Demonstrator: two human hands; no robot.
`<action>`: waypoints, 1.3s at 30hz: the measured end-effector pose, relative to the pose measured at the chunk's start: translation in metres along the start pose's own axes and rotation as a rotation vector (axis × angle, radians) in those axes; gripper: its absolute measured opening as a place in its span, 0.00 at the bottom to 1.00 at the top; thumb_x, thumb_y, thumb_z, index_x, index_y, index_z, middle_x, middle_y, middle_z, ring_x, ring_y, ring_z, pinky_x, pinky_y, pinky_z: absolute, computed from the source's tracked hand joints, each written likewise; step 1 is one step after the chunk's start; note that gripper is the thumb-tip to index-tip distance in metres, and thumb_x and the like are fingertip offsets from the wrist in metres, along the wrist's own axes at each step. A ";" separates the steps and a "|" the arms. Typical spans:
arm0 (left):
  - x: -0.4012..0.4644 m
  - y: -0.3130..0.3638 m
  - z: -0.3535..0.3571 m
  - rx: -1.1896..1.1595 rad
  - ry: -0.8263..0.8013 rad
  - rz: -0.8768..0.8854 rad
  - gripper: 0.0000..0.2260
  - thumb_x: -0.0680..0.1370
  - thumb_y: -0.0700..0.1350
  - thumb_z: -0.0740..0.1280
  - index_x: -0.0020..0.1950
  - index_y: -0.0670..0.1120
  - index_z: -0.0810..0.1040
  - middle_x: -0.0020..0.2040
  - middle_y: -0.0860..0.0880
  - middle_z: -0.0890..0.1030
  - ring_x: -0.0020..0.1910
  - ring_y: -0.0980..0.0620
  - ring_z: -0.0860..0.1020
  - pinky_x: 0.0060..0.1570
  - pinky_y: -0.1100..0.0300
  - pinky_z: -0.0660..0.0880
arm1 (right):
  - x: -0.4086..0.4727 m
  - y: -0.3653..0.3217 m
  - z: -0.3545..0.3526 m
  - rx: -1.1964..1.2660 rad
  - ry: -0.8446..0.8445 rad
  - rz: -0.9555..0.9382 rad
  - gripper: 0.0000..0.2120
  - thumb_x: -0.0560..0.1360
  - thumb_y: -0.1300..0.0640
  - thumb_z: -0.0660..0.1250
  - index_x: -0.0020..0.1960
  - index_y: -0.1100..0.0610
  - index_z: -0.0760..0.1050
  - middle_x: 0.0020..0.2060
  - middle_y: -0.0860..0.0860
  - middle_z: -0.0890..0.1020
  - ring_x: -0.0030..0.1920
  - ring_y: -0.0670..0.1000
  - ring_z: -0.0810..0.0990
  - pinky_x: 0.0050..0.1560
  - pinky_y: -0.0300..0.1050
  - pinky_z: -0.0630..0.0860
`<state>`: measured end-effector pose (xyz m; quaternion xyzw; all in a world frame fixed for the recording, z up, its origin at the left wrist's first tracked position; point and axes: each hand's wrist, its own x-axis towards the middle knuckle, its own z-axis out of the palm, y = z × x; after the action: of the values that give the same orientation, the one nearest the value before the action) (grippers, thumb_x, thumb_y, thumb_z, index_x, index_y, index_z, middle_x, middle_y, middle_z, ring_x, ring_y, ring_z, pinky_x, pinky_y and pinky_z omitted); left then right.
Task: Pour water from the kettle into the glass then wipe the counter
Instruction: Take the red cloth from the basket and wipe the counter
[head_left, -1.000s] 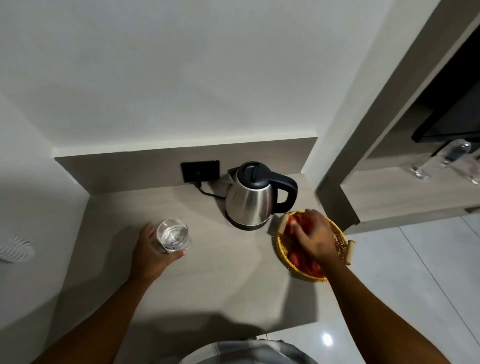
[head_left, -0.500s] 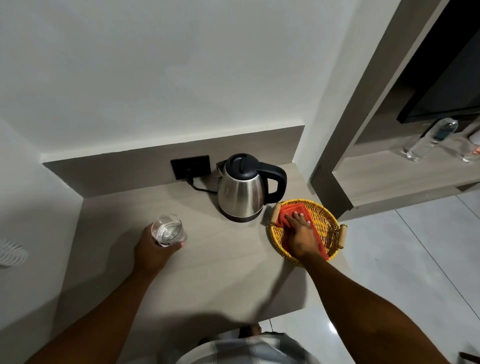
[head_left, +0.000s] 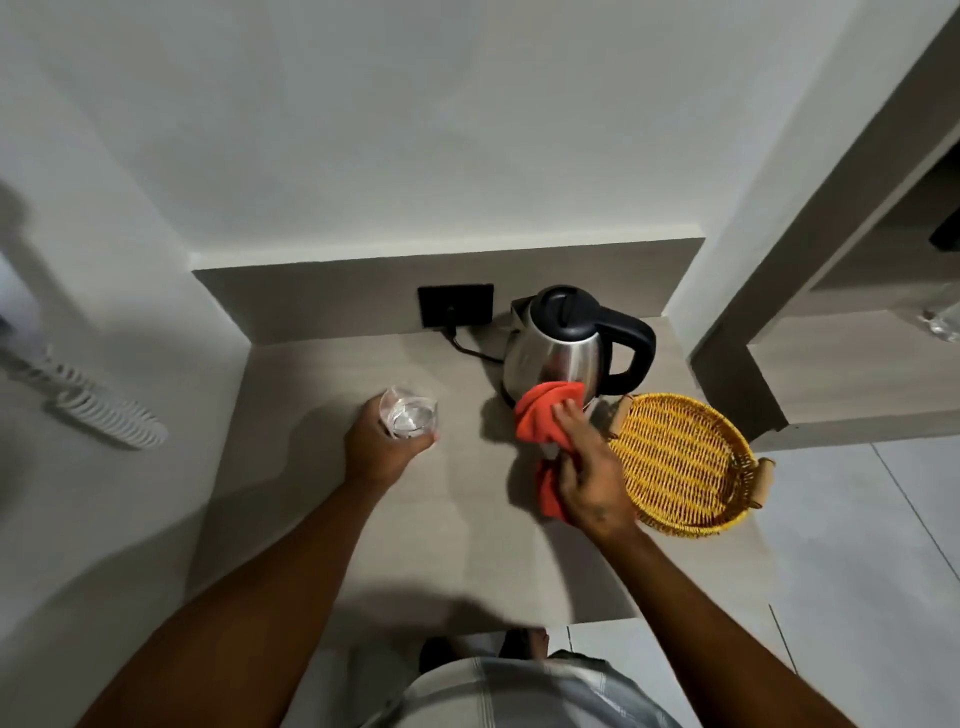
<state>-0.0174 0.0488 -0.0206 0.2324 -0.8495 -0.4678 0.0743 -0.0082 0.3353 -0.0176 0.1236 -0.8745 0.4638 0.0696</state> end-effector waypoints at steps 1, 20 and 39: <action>0.001 0.004 -0.001 0.004 0.000 0.020 0.36 0.57 0.50 0.85 0.63 0.47 0.78 0.57 0.49 0.83 0.55 0.50 0.81 0.56 0.58 0.76 | -0.002 -0.002 0.013 -0.024 -0.077 -0.008 0.27 0.75 0.66 0.62 0.74 0.60 0.70 0.75 0.62 0.69 0.76 0.58 0.66 0.77 0.52 0.62; 0.011 0.010 -0.058 0.021 0.040 0.169 0.37 0.58 0.59 0.82 0.63 0.52 0.76 0.57 0.54 0.82 0.54 0.55 0.81 0.52 0.63 0.79 | 0.052 -0.008 0.140 -0.451 -0.455 -0.097 0.25 0.83 0.48 0.53 0.80 0.51 0.60 0.80 0.60 0.57 0.81 0.62 0.52 0.81 0.56 0.45; 0.013 0.004 -0.064 -0.024 0.059 0.143 0.39 0.55 0.59 0.82 0.64 0.51 0.76 0.58 0.53 0.82 0.55 0.53 0.81 0.54 0.55 0.81 | 0.011 -0.003 0.121 -0.382 -0.495 -0.186 0.26 0.78 0.52 0.59 0.76 0.53 0.67 0.78 0.57 0.64 0.79 0.62 0.58 0.80 0.55 0.49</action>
<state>-0.0087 -0.0039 0.0170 0.1838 -0.8557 -0.4644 0.1355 -0.0189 0.2318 -0.0797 0.2966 -0.9211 0.2387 -0.0812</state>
